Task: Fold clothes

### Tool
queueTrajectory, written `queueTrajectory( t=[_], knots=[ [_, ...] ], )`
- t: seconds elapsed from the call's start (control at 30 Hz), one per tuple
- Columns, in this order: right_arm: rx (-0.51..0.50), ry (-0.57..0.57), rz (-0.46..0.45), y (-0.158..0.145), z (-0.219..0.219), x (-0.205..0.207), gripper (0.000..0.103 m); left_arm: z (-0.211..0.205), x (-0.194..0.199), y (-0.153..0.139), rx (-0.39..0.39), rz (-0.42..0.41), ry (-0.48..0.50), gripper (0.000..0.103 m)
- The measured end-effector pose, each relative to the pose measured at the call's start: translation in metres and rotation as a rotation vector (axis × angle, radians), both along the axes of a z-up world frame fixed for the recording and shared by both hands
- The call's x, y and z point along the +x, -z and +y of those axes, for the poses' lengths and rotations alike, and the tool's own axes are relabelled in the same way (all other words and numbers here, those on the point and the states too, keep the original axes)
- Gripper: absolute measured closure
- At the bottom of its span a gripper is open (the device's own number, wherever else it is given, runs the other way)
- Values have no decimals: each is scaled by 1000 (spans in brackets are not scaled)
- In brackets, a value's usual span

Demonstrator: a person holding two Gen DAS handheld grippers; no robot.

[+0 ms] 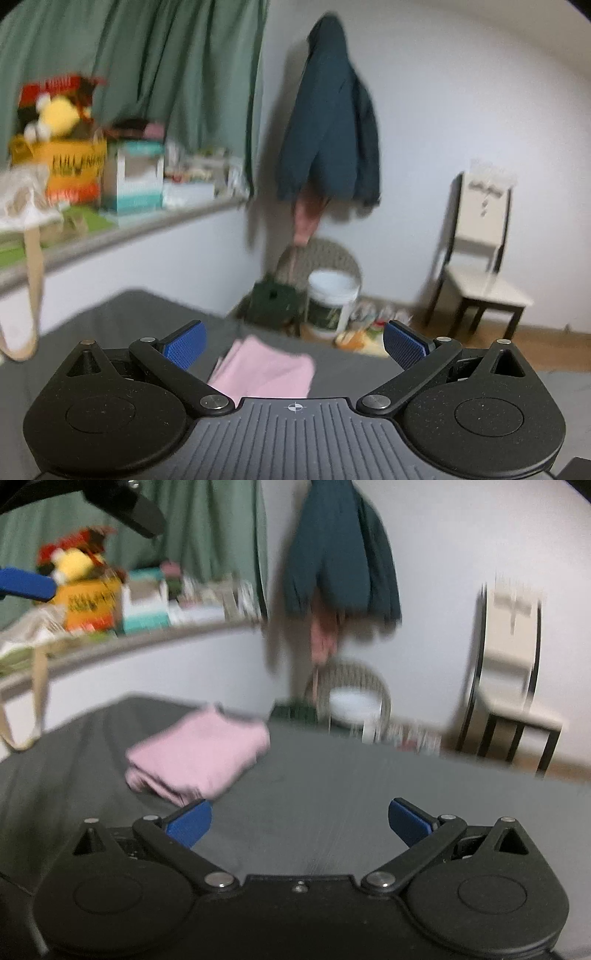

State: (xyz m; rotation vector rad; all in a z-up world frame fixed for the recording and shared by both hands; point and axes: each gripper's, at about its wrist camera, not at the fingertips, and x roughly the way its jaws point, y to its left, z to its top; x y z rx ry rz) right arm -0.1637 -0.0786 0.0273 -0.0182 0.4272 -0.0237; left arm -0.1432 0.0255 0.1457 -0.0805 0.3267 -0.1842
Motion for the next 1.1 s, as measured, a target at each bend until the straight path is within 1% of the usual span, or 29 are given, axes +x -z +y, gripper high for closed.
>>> queueTrajectory(
  t=[0.1,0.2,0.27,0.37,0.43,0.5,0.53,0.6,0.7,0.77,0.87,0.97,1.03,1.1],
  knots=[
    [-1,-73,-119,-41,0,-40,0,13,-53,-39,-46,-74,82,1],
    [-27,-145,-215,-79,2,-80,0,37,-112,-71,-116,-134,159,1],
    [-56,-184,-264,-102,6,-105,0,66,-150,-88,-188,-156,187,1],
    [-80,-236,-317,-128,14,-142,0,107,-197,-98,-219,-132,164,1],
    [-60,-257,-340,-141,19,-162,0,134,-227,-105,-238,-115,148,1],
    [-21,-266,-349,-148,24,-178,0,158,-255,-102,-228,-90,116,1],
    [1,-279,-350,-149,25,-186,0,170,-266,-99,-219,-66,90,1],
    [46,-306,-349,-150,28,-202,0,196,-293,-89,-188,-4,5,1],
    [123,-360,-311,-140,36,-226,0,233,-326,-65,-86,84,-156,1],
    [161,-385,-279,-133,43,-238,0,264,-353,-49,-44,115,-288,1],
    [217,-408,-238,-122,52,-257,0,313,-396,-30,-23,126,-463,1],
    [283,-428,-215,-116,56,-272,0,372,-423,-22,2,116,-612,1],
    [312,-439,-202,-116,57,-276,0,416,-428,-28,6,80,-698,1],
    [318,-440,-196,-116,58,-282,0,454,-428,-41,30,44,-775,1]
  ],
)
